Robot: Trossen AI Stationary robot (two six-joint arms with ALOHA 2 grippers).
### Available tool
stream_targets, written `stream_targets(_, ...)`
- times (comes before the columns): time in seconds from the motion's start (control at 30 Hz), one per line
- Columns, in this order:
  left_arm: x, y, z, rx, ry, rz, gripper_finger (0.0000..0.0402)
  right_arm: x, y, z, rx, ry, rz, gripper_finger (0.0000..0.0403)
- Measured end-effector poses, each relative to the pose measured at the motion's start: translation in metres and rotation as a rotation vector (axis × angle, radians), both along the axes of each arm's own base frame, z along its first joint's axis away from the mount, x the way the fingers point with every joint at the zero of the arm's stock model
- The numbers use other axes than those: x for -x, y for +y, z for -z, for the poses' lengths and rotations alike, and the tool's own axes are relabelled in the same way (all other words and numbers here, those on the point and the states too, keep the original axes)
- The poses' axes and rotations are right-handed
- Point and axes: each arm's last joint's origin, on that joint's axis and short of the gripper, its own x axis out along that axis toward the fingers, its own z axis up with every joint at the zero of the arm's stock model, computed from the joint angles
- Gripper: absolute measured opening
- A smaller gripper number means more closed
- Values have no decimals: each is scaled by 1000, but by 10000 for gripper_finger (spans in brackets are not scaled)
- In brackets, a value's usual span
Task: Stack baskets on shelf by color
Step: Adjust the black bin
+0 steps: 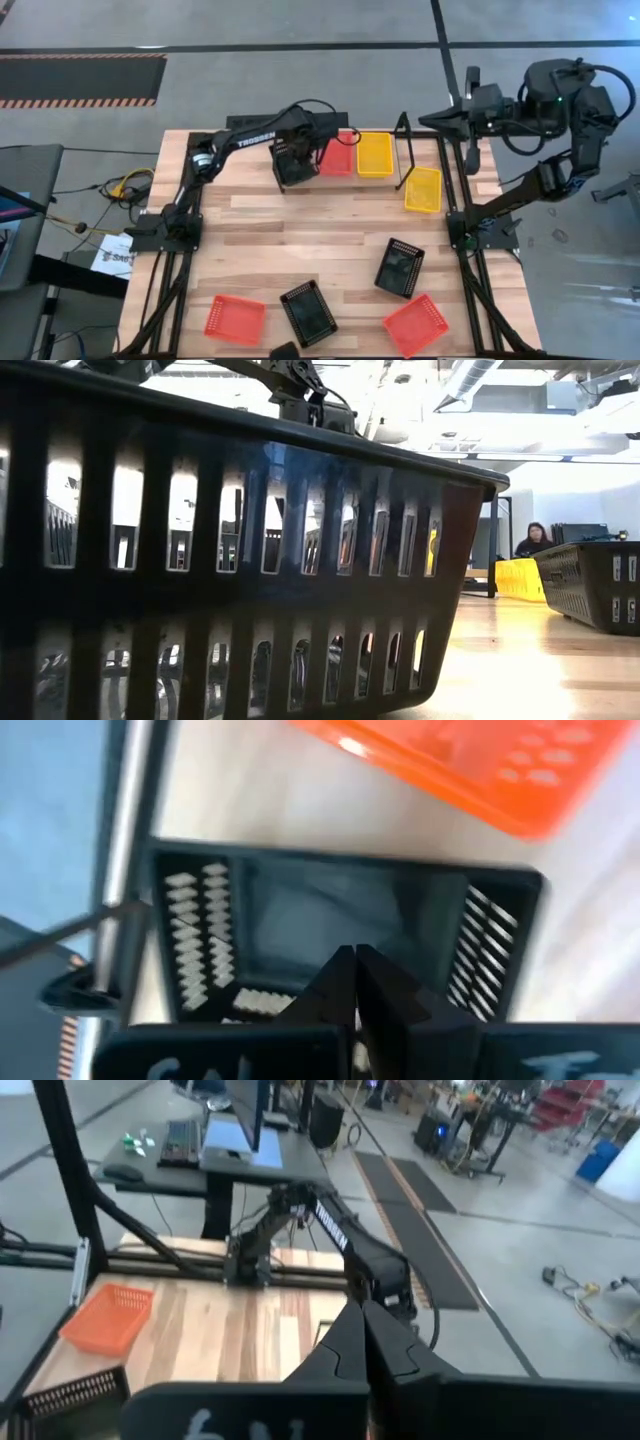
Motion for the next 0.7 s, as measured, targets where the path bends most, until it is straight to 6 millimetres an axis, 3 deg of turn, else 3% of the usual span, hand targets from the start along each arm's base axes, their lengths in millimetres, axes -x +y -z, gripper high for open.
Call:
stream_targets(0.23, 11, 21, 1, 10, -3, -53, 0, -7, 0, 5, -17, 45, 6, 1)
stream_targets(0.47, 14, 26, 1, 30, -9, -63, 0, -6, 0, 4, -11, 43, 4, 1)
stream_targets(0.7, 8, 33, 18, 44, 7, -51, 0, -6, 0, 5, -11, 43, 4, 1)
